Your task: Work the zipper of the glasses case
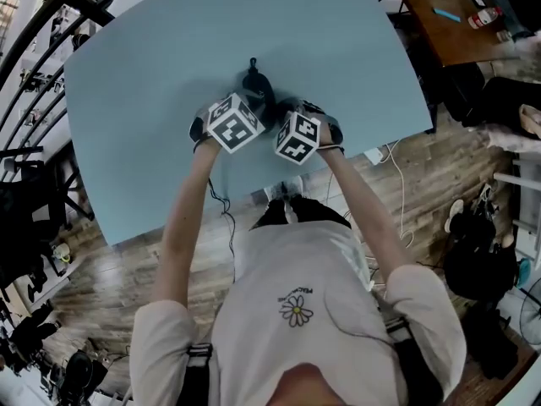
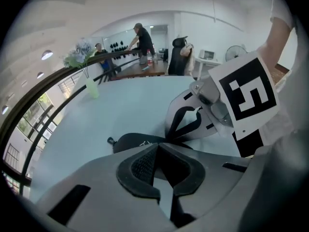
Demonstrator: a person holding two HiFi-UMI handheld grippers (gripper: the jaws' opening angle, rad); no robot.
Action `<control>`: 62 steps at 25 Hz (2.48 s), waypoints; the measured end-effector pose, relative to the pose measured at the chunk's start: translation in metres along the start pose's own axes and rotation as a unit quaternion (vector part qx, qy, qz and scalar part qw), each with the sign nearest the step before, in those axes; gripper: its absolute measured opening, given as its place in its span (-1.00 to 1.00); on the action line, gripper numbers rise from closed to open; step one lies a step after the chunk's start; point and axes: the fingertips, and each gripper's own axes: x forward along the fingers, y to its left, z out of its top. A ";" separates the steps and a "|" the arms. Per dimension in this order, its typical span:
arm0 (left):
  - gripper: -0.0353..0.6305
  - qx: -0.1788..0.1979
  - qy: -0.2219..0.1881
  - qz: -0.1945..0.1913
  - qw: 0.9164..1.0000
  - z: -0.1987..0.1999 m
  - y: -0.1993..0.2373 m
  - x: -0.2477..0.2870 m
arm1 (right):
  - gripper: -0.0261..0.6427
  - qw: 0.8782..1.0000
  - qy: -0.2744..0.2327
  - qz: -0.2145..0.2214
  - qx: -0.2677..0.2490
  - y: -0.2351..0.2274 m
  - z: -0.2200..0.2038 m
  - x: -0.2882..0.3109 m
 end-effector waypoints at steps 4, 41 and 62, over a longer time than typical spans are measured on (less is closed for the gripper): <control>-0.85 -0.011 -0.007 -0.009 1.000 -0.002 0.000 0.001 | -0.90 0.999 -0.007 0.052 0.008 0.019 -0.001 -0.010; -0.85 -0.003 0.015 0.015 1.000 0.042 -0.035 0.029 | -0.90 0.999 0.039 0.004 0.029 0.005 -0.084 -0.057; -0.85 -0.060 -0.022 0.030 0.998 0.044 -0.029 0.029 | -0.90 0.970 -0.012 0.019 0.243 0.031 -0.057 -0.057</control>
